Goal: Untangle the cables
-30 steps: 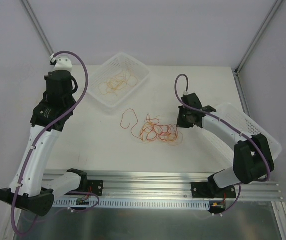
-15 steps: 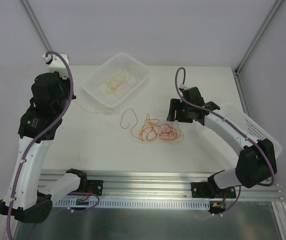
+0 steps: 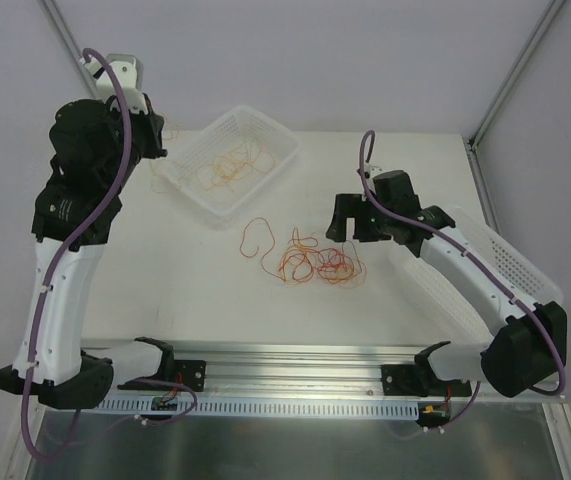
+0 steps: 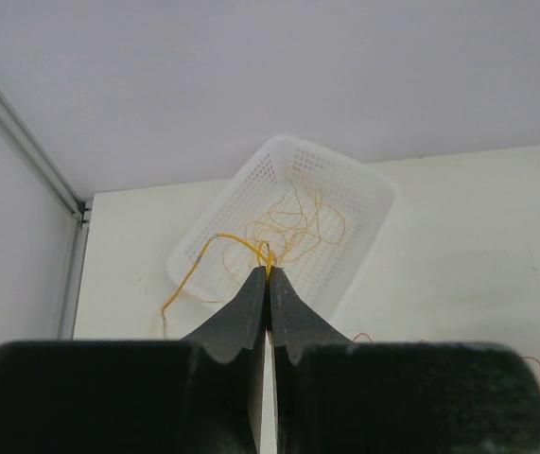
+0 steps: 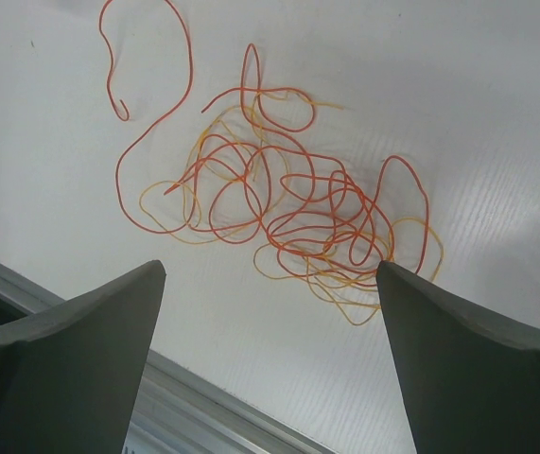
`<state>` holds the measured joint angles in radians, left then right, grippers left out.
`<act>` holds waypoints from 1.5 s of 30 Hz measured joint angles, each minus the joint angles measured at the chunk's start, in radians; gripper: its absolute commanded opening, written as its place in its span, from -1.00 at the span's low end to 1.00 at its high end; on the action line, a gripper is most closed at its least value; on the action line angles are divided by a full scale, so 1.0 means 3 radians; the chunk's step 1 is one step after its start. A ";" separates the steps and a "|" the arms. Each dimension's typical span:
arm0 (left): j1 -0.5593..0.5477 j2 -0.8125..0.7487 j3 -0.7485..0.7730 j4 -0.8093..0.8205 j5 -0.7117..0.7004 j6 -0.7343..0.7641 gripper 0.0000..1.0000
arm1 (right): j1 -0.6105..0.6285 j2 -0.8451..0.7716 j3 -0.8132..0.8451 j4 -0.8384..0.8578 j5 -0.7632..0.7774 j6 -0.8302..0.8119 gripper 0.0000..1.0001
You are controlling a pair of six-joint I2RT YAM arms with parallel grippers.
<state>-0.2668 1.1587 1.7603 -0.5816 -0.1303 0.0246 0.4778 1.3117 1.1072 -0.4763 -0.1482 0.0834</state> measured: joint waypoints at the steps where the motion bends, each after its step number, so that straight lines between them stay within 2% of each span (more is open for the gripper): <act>1: 0.0000 0.0074 0.0061 0.0006 0.0008 -0.0010 -1.00 | 0.0000 -0.0006 0.0000 0.0000 -0.0024 -0.0017 0.99; 15: 0.0000 0.1301 0.1002 0.0337 -0.0028 -0.0034 -1.00 | 0.0000 -0.0252 0.0000 -0.0116 -0.0117 -0.0361 0.99; 29: 0.0178 0.2144 0.1030 0.0716 -0.0009 -0.0150 -0.99 | 0.0000 -0.0528 -0.0240 -0.0206 -0.0075 -0.0387 0.99; 31: 0.0206 0.2241 0.0988 0.0774 -0.0011 -0.0201 -0.65 | 0.0000 -0.0557 -0.0268 -0.0226 -0.0058 -0.0384 0.99; 32: 0.0220 0.2293 0.0966 0.0810 -0.0013 -0.0217 -0.18 | 0.0000 -0.0570 -0.0278 -0.0235 -0.0050 -0.0383 0.99; 34: 0.0242 0.2394 0.0896 0.0871 -0.0019 -0.0258 0.23 | 0.0000 -0.0599 -0.0303 -0.0252 -0.0039 -0.0381 0.99; 35: 0.0243 0.2436 0.0844 0.0884 -0.0024 -0.0280 0.65 | 0.0000 -0.0612 -0.0305 -0.0270 -0.0031 -0.0380 0.99; 38: 0.0261 0.2462 0.0587 0.0877 0.0018 -0.0340 0.95 | 0.0000 -0.0649 -0.0305 -0.0280 -0.0011 -0.0380 0.99; 42: 0.0262 0.2336 0.0202 0.0866 0.0149 -0.0406 0.98 | 0.0000 -0.0665 -0.0305 -0.0284 0.0017 -0.0380 0.99; 45: 0.0259 0.2050 -0.0134 0.0851 0.0281 -0.0429 0.98 | 0.0000 -0.0654 -0.0305 -0.0281 0.0014 -0.0379 0.99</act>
<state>-0.1890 1.7737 1.7203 -0.3264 -0.0460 -0.1040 0.4778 1.1156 1.0157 -0.5606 -0.1440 -0.0303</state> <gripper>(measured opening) 0.990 0.994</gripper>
